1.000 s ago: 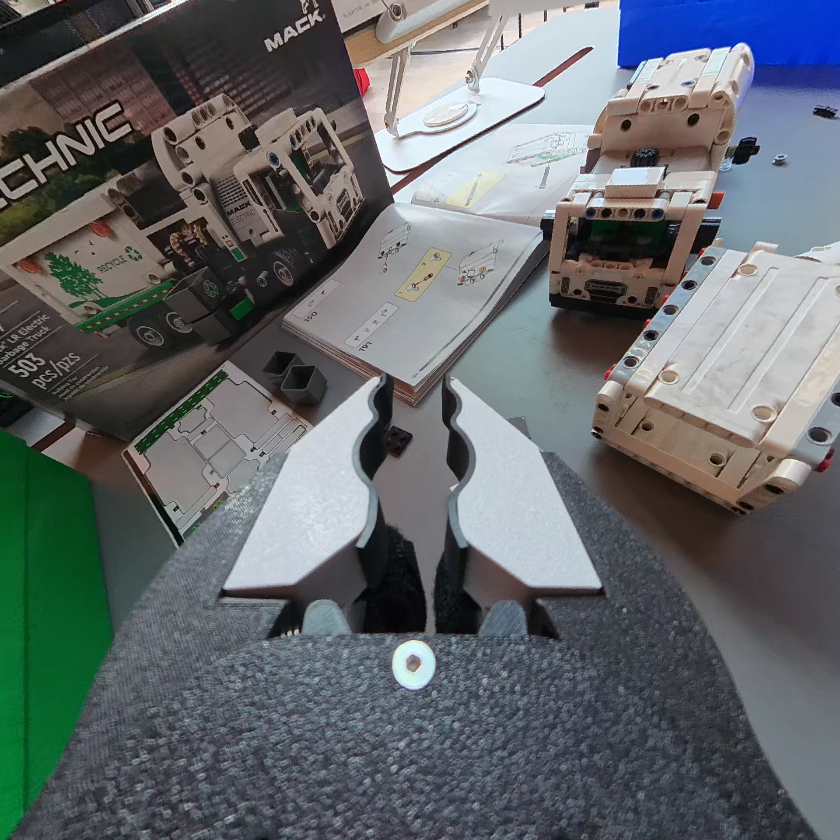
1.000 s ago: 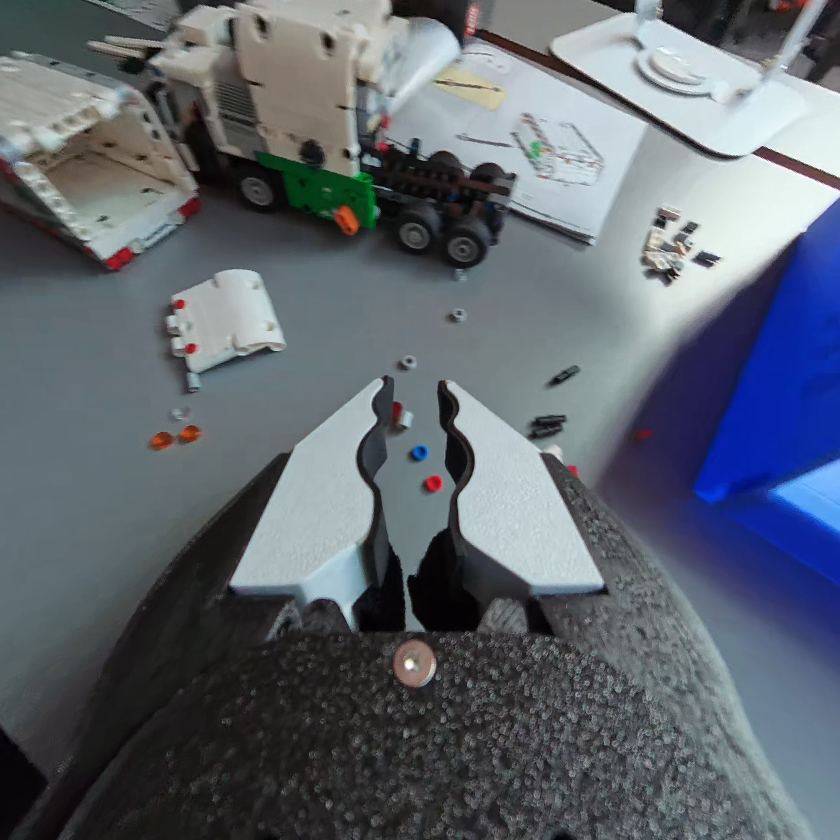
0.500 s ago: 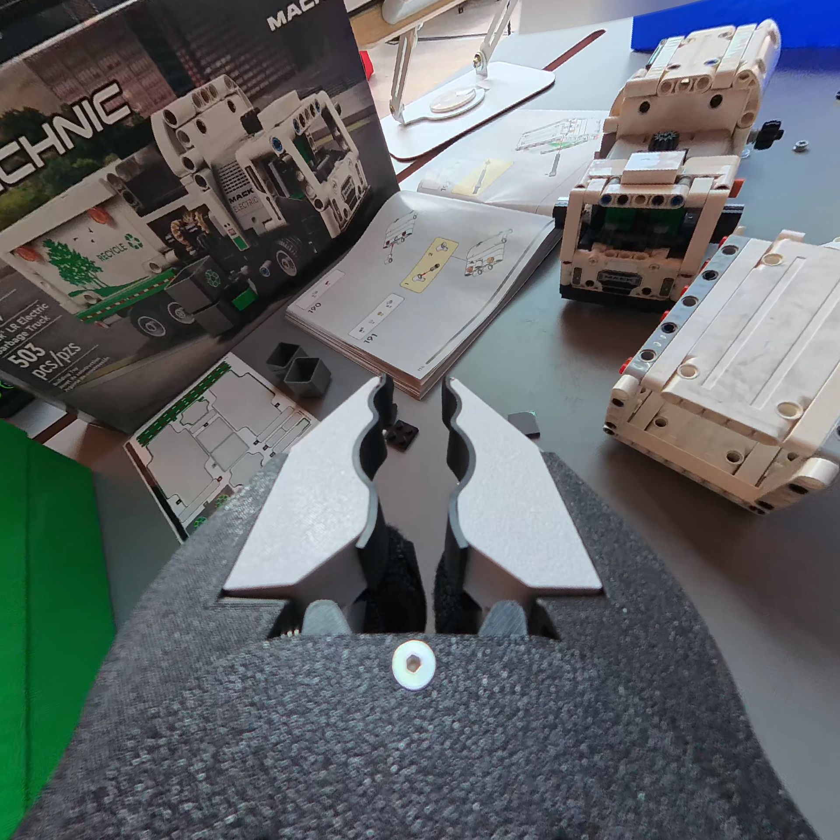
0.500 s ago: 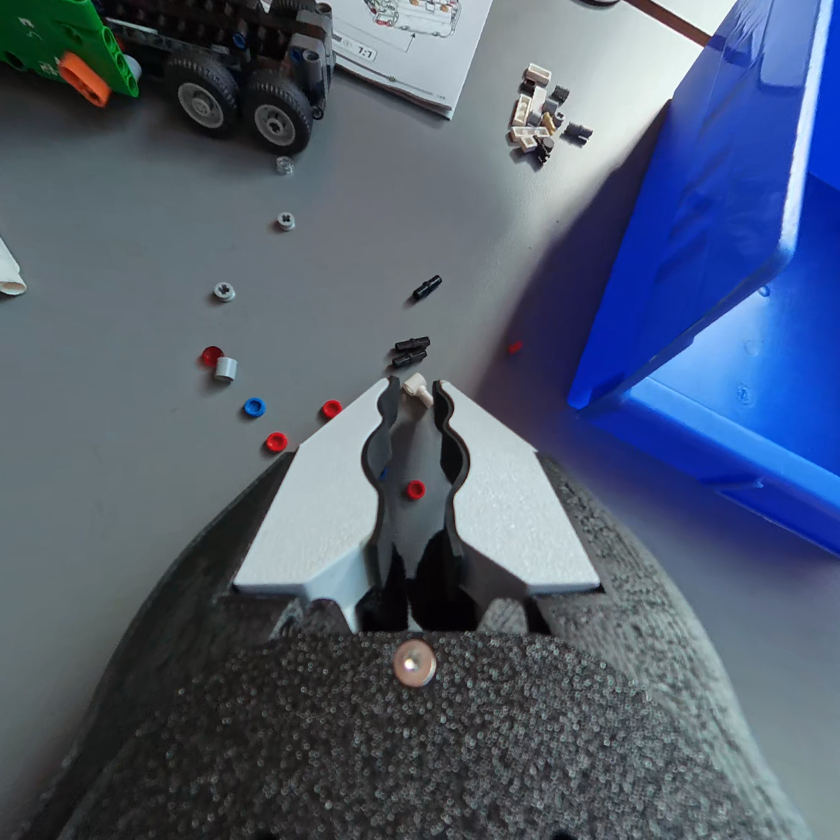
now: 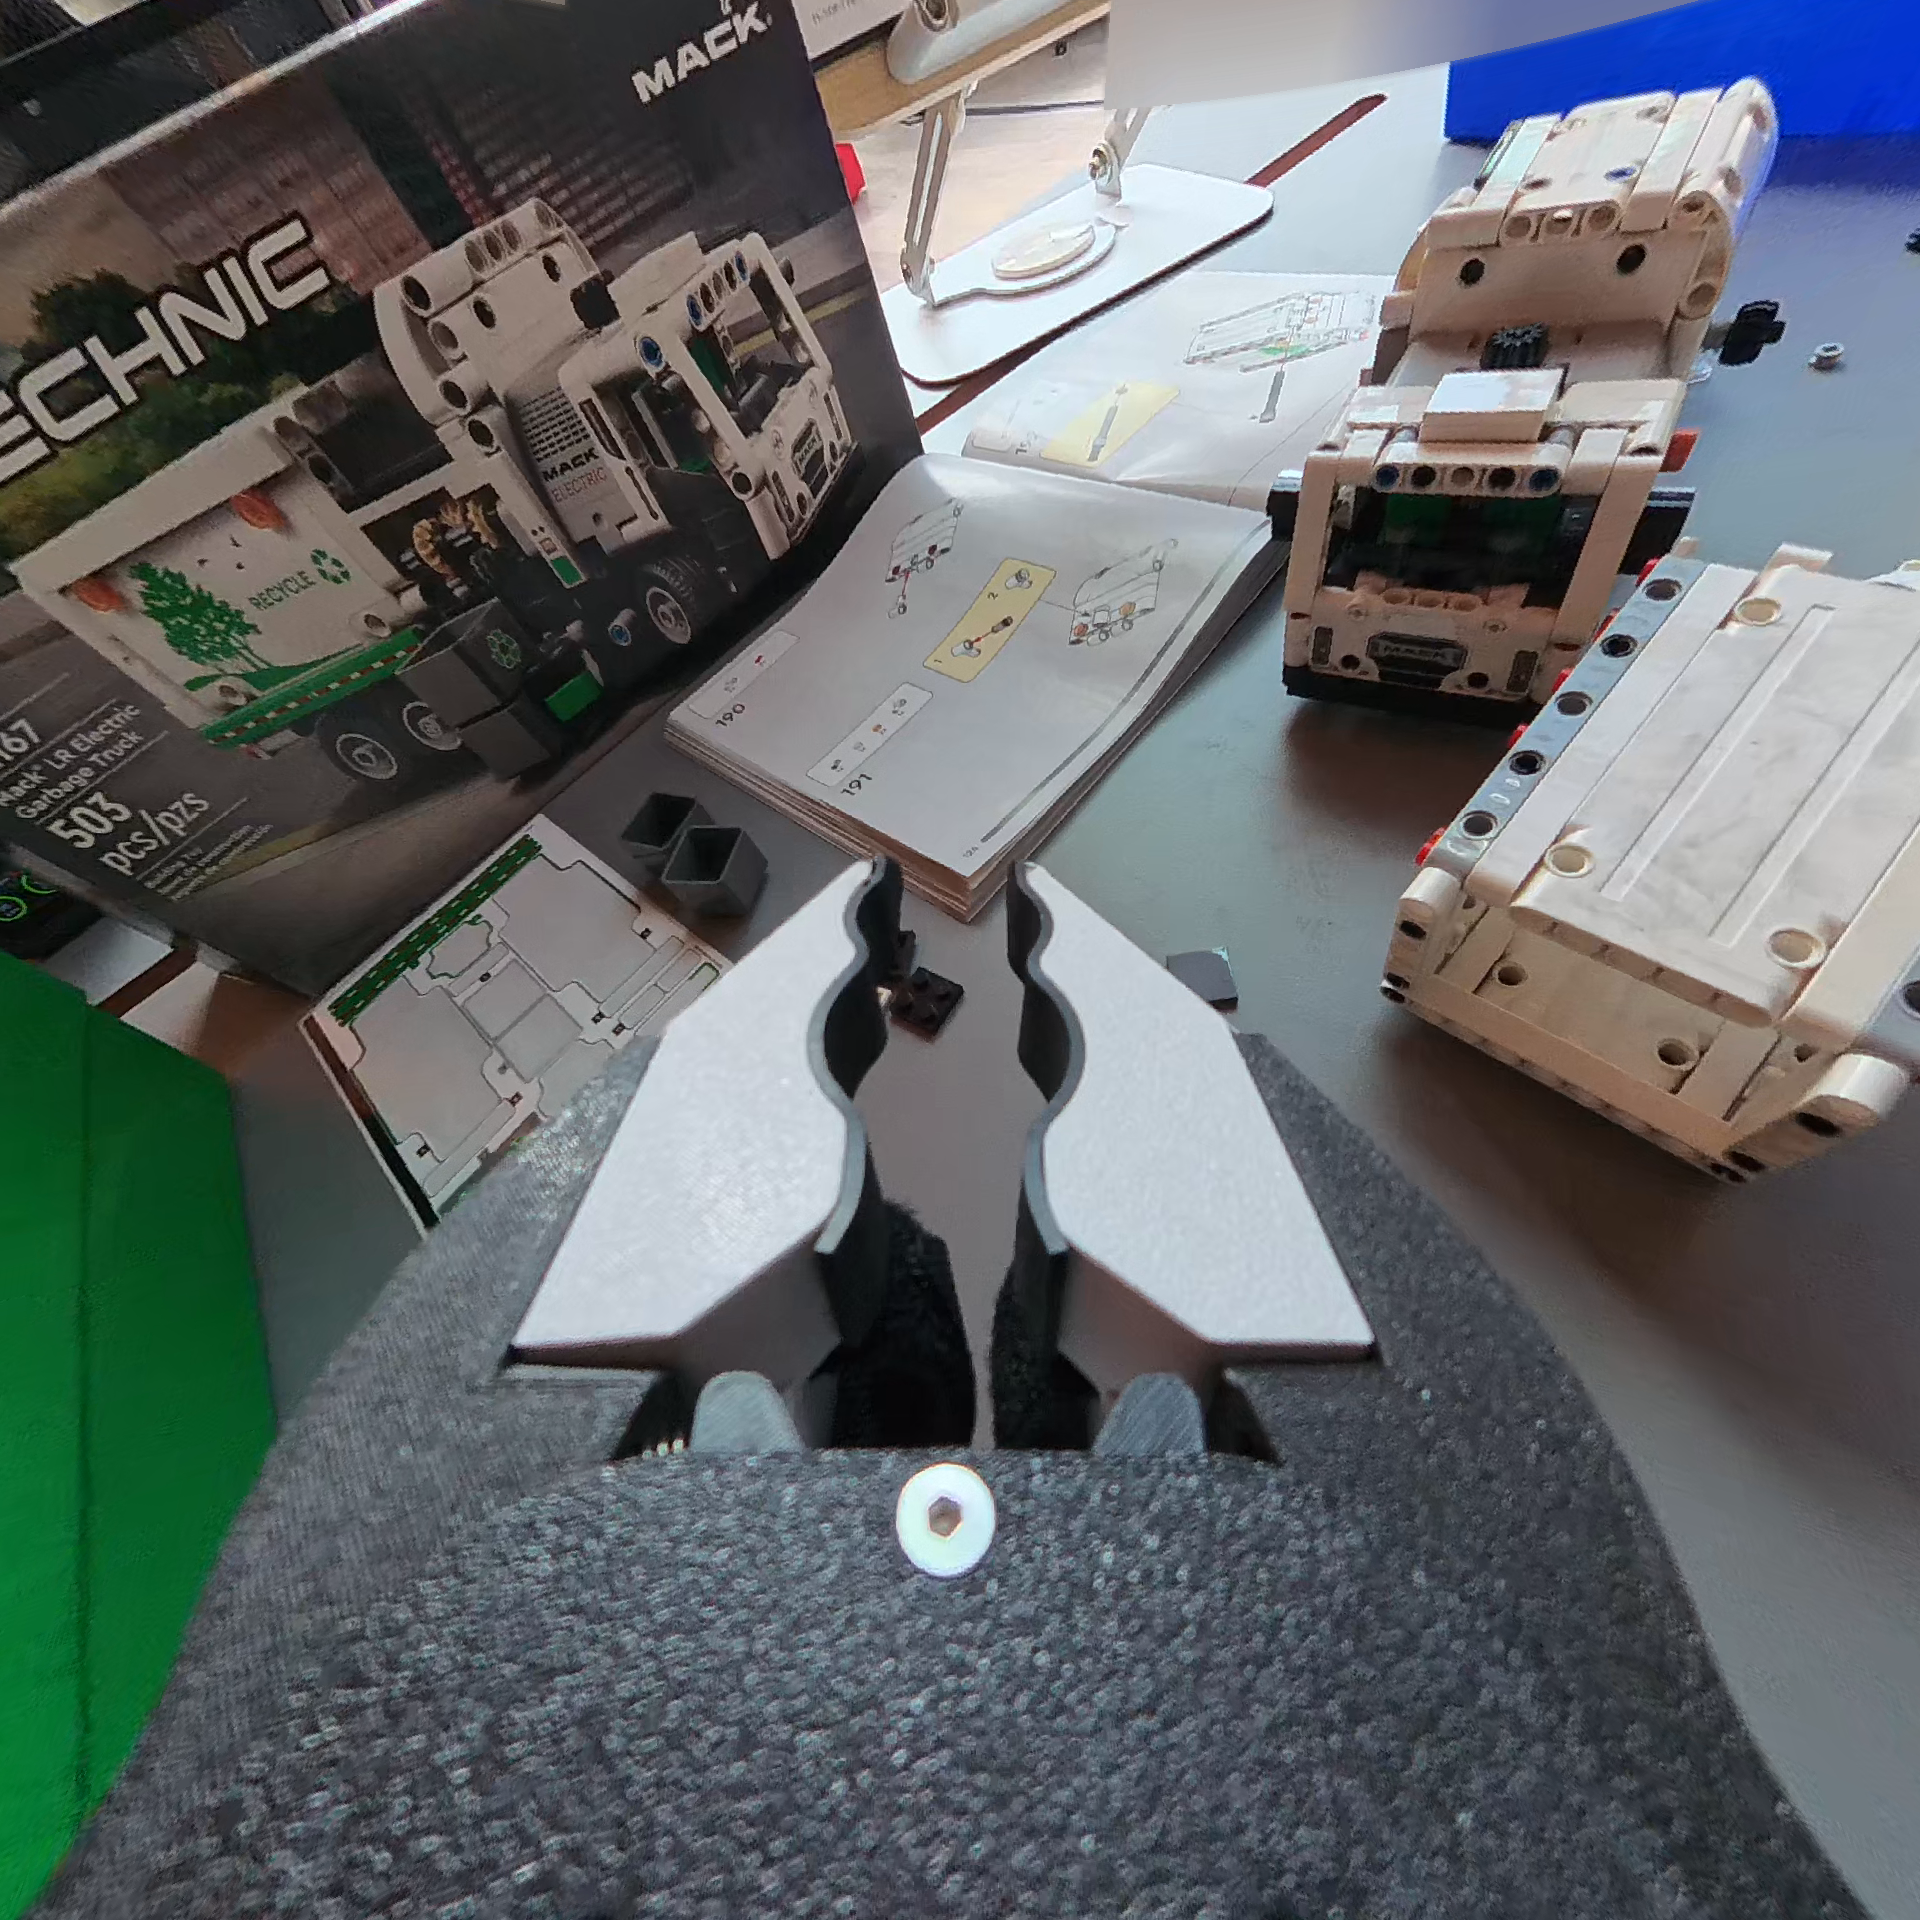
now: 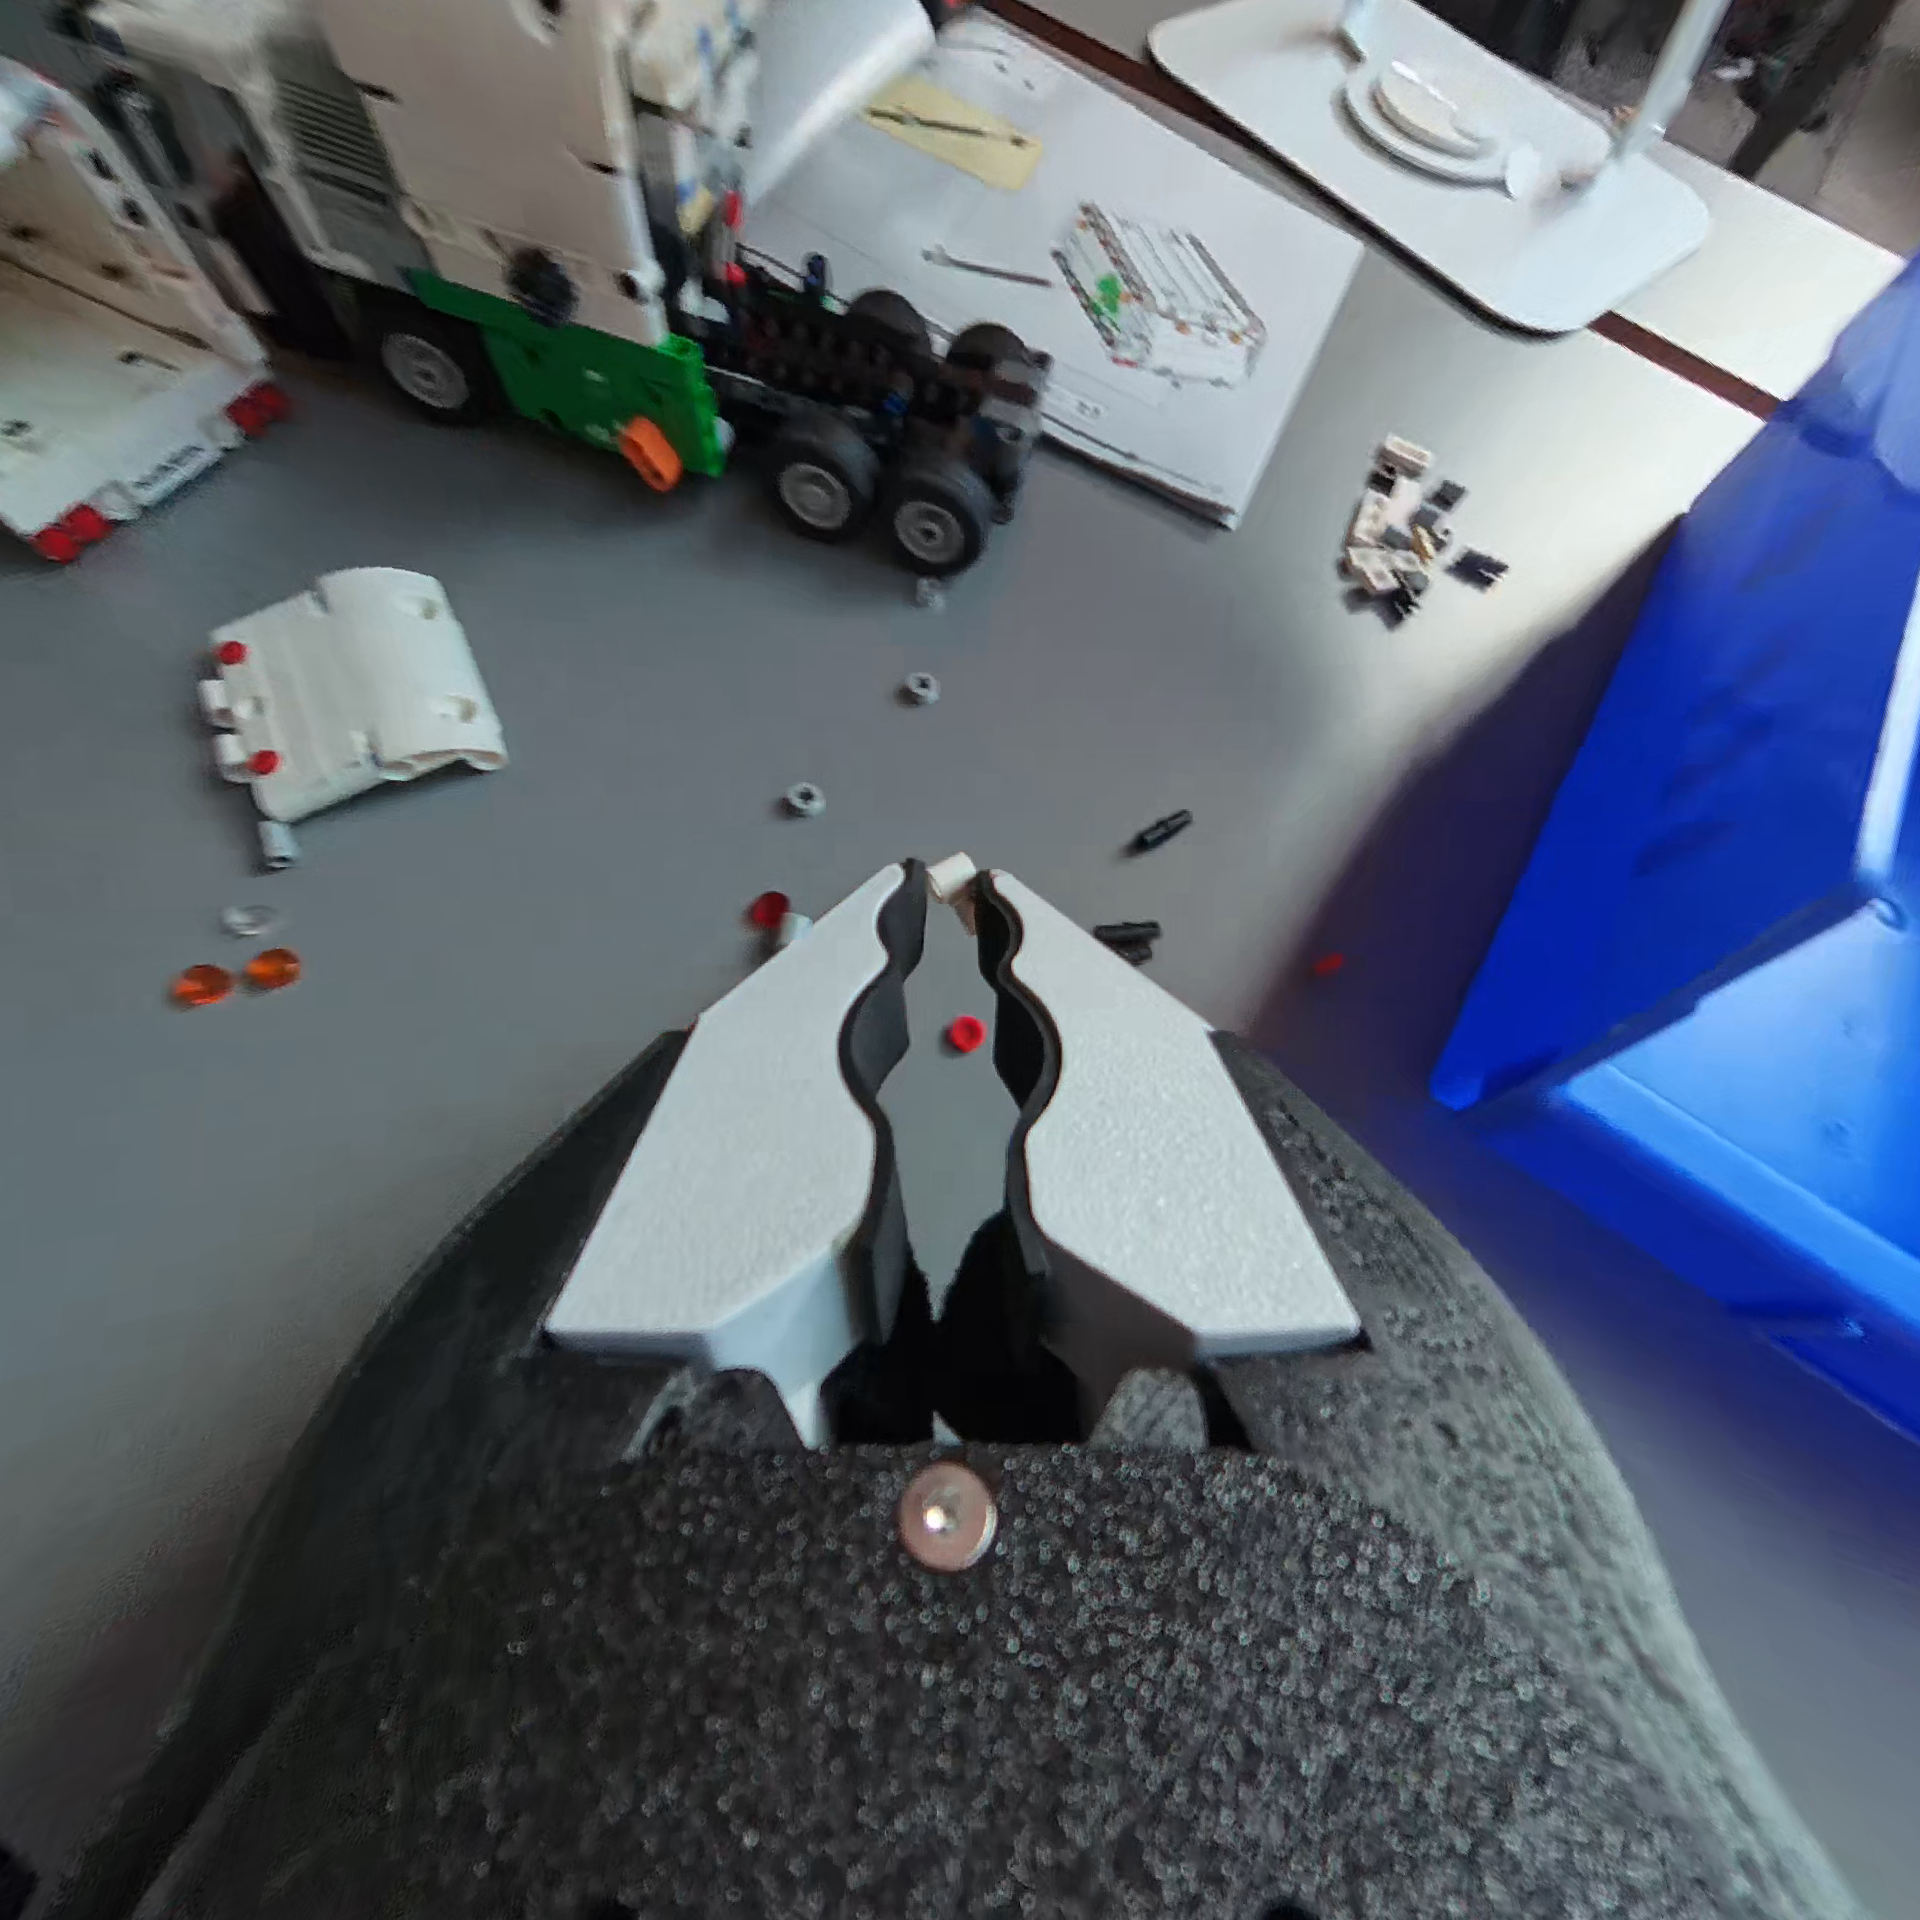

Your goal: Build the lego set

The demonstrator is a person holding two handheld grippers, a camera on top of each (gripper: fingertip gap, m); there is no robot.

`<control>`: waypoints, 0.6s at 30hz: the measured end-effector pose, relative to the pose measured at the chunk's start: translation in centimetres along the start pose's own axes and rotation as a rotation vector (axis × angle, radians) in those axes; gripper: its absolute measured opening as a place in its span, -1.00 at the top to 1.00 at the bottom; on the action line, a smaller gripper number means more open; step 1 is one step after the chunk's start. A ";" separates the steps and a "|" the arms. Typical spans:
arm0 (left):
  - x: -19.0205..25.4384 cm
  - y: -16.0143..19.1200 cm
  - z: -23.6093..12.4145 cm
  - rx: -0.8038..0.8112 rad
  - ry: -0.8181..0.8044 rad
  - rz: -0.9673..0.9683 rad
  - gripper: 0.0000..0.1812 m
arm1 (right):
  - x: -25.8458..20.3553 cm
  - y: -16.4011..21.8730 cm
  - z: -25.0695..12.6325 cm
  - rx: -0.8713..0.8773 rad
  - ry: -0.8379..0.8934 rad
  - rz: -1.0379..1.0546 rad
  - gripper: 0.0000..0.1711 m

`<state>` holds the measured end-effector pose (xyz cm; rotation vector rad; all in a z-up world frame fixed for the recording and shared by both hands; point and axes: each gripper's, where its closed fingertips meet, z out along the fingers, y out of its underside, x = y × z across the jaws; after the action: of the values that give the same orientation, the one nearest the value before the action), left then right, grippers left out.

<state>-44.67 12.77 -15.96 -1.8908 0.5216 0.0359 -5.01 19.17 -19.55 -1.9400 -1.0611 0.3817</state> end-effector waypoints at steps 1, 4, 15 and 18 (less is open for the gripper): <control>0.1 -0.1 -0.1 0.004 0.002 0.001 0.81 | -1.4 -0.5 -0.2 0.015 -0.052 -0.014 0.91; 0.4 -0.5 -0.3 0.017 0.011 0.002 0.81 | -5.3 -1.2 -0.5 0.041 -0.170 -0.020 0.91; 0.8 -0.5 -0.2 0.020 0.024 0.005 0.81 | -14.3 2.9 -0.7 -0.074 -0.378 -0.137 0.90; 0.7 -0.5 -0.2 0.017 0.013 0.018 0.81 | -14.2 2.9 -0.7 -0.069 -0.360 -0.168 0.91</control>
<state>-43.86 12.49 -15.69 -1.8711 0.5466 0.0313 -11.41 6.68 -23.32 -1.8661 -1.4747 0.6229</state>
